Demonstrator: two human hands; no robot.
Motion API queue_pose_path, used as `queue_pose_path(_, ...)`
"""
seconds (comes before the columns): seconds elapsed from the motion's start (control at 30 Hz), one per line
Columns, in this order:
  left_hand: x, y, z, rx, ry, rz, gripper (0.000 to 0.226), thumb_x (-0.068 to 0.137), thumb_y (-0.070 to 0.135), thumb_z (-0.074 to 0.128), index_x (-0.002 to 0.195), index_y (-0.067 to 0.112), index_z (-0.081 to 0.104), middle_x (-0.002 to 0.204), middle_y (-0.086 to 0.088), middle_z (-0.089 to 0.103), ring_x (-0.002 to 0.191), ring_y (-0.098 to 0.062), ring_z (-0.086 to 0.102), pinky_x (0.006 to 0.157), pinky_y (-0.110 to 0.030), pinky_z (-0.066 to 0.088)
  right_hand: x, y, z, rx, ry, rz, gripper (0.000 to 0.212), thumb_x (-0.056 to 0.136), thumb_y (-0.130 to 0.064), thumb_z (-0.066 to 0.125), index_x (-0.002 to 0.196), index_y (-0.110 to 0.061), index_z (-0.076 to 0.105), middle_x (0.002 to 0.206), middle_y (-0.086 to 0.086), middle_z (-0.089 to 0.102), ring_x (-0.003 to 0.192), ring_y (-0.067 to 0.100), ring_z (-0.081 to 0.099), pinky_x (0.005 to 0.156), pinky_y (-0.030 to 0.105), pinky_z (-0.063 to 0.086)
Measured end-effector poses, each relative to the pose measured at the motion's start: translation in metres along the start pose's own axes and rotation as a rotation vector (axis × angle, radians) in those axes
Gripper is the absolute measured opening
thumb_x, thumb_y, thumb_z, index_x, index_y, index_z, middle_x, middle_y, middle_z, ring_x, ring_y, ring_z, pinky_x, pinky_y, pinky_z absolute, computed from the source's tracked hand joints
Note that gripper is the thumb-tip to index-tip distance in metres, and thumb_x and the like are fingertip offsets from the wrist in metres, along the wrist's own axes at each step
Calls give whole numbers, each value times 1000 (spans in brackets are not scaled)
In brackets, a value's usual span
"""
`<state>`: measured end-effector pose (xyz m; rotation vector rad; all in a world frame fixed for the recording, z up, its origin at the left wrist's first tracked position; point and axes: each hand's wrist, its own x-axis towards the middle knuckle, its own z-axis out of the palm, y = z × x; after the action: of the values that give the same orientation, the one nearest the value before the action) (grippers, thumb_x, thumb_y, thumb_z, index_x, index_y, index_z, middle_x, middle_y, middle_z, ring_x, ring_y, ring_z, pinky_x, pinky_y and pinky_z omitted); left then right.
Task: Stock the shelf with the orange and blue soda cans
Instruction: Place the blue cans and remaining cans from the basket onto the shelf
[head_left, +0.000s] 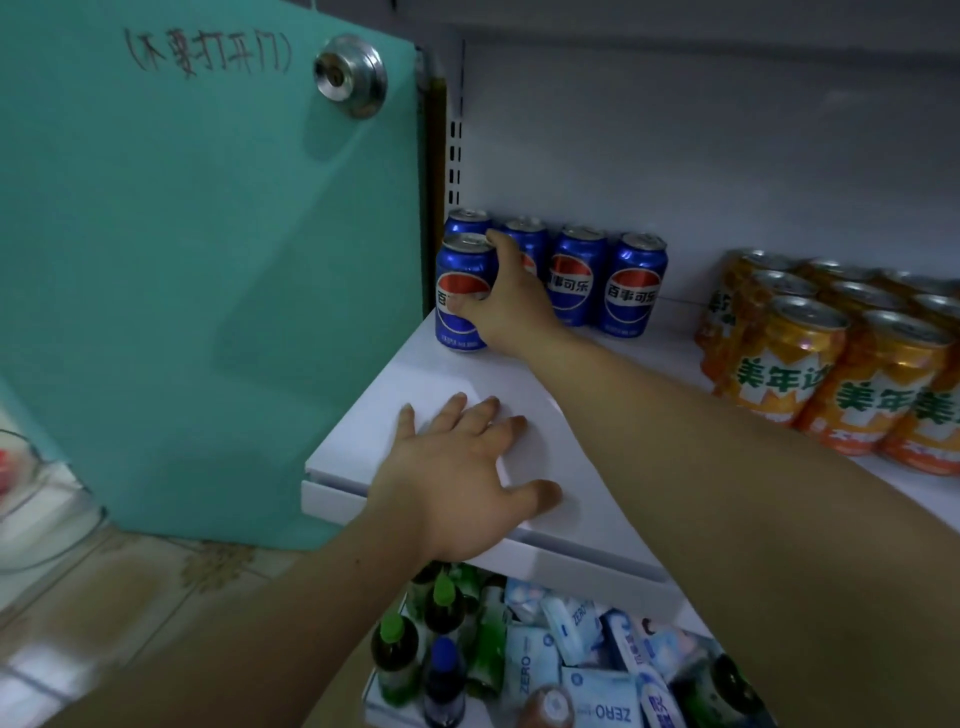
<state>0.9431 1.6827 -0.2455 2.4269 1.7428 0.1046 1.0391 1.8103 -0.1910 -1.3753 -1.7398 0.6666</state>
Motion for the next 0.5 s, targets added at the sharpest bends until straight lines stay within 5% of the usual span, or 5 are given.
queue_pose_path(0.5,0,-1,2,8,19,7,80,82,80,25,150,43,5,161,16,-5,148,-11,-9,117,-53,-8,34,10,15,-109,41,-47,85,86,-23,71,152,-23,17,149,7,37,136,27,39,111,48,34)
